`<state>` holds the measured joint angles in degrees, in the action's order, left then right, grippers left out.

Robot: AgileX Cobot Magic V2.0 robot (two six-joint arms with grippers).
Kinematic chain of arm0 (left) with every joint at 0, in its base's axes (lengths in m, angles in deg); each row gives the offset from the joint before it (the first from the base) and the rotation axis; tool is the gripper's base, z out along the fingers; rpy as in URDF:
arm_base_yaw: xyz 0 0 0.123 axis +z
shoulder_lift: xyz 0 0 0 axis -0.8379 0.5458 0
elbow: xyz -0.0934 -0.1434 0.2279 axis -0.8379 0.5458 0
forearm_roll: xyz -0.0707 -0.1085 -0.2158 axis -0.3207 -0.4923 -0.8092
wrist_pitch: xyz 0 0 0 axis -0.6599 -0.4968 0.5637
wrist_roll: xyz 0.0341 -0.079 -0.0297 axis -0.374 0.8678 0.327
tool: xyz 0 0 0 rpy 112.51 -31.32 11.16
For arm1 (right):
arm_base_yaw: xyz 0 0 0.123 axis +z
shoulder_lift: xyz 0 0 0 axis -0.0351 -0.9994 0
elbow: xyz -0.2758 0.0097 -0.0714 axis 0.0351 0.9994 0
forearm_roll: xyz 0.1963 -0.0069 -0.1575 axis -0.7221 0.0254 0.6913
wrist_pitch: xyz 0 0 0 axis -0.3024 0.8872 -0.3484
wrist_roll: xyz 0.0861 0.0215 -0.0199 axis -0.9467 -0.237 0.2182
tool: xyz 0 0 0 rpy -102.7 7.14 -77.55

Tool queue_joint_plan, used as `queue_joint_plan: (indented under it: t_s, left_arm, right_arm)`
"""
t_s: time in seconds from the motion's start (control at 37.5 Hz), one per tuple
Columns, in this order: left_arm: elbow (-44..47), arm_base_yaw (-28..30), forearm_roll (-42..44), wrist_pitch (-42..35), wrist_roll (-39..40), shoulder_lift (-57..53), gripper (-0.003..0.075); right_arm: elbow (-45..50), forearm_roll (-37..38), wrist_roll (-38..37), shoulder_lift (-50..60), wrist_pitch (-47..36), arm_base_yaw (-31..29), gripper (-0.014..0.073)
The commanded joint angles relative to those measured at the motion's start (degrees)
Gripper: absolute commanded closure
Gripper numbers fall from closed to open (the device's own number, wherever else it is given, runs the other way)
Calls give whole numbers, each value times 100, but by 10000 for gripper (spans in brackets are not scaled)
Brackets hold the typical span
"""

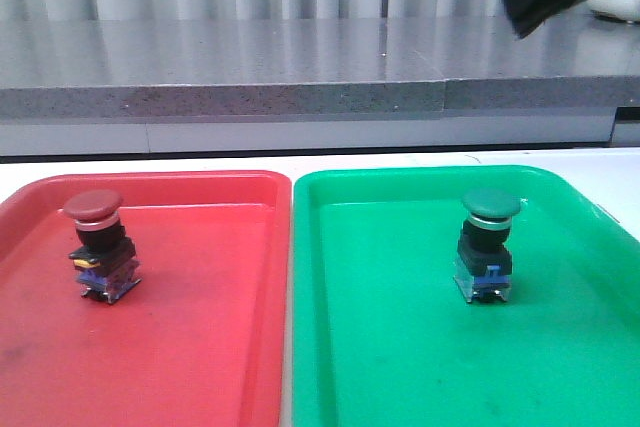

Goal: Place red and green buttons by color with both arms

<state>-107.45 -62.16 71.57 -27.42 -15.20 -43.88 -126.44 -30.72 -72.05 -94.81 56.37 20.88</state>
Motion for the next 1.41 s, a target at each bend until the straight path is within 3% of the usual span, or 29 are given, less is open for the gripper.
queue_joint_plan:
  t_s: [0.0,0.19,0.45,0.69,0.93,1.39]
  left_arm:
    - [-148,25,-56,-464,22,75,740]
    - [-148,25,-56,-464,22,75,740]
    - [-148,25,-56,-464,22,75,740]
    - [-148,25,-56,-464,22,75,740]
    - [-148,25,-56,-464,22,75,740]
    - [-148,25,-56,-464,22,75,740]
  right_arm:
    - [-222,-1,33,447,-306,-333,662]
    - [144,142,33,1155,-246,-876,661]
    - [2266,694,33,3086,-1274,-885,661]
    - [3530,701,33,5071,-1258,-885,661]
    - [3715,701,33,6037,-1185,-885,661]
    - [3715,701,33,6063,-1185,-885,661]
